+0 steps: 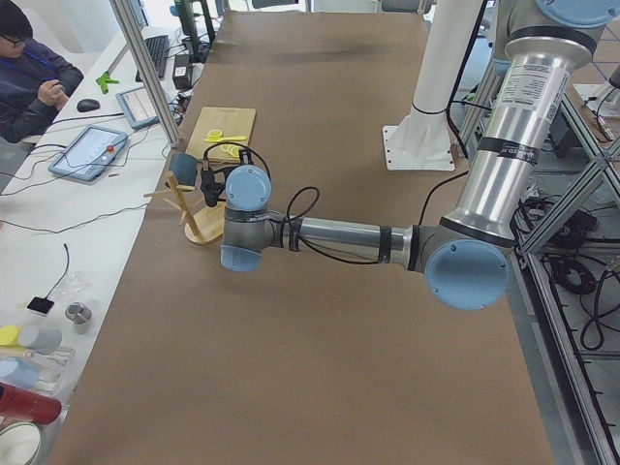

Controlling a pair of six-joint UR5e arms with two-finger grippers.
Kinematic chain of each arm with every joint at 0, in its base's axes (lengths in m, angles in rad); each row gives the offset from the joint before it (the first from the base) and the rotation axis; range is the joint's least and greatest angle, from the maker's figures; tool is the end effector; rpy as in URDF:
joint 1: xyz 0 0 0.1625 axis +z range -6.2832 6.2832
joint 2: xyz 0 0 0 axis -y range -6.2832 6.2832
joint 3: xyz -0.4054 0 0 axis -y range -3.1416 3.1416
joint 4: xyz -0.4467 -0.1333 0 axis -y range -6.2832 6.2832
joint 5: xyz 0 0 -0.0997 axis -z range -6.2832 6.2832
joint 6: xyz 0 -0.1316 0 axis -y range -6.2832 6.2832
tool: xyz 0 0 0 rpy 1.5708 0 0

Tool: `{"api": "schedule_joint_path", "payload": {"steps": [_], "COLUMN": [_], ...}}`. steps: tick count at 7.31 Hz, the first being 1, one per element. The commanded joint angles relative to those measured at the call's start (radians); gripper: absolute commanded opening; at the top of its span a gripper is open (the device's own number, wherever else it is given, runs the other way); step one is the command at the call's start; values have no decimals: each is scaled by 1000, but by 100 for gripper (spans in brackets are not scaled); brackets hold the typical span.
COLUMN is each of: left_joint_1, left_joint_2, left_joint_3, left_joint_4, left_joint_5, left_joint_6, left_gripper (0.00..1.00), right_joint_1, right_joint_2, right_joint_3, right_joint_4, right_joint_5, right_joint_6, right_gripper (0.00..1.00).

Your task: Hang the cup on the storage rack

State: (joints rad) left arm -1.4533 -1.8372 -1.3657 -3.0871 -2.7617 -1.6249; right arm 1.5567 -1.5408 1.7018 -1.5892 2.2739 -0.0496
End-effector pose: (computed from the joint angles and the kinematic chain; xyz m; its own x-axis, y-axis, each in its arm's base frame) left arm 0.0594 -0.5979 0.4262 -0.0148 -0.0455 -0.9989 0.2590 0.9647 -0.0478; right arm 0.0402 -0.5667 0.5813 0.7598 -0.1516 0.6322 0.0517 0.9834 0.1737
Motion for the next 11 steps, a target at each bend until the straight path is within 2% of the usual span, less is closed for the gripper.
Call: {"api": "schedule_joint_path", "payload": {"steps": [1,2,4,5,6,7,9,11], "left_joint_1": [-42,-33,-4,-4,-22,-24,-25,-25], "left_joint_2": [0,-2,-4,1,9,30,44,42], "left_joint_3": [-3,-6,-4,-6,-6,-9,-21,-135], "left_joint_4": [115,123,149,247,418,582,878,1263], "left_joint_5": [26,106,251,302,309,354,389,392], "left_joint_6": [147,181,439,611,851,1058,1300,1496], "left_gripper": [99,99,99,99,99,99,99,99], "right_joint_1": [0,0,0,0,0,0,0,0], "right_joint_2": [-1,1,4,4,4,4,2,2], "right_joint_3": [1,-1,-1,-1,-1,-1,-1,-1], "right_joint_4": [0,0,0,0,0,0,0,0], "right_joint_5": [-1,-1,-1,-1,-1,-1,-1,-1], "right_joint_6": [1,1,1,1,1,1,1,1], "right_gripper": [100,100,100,100,100,100,100,100]}}
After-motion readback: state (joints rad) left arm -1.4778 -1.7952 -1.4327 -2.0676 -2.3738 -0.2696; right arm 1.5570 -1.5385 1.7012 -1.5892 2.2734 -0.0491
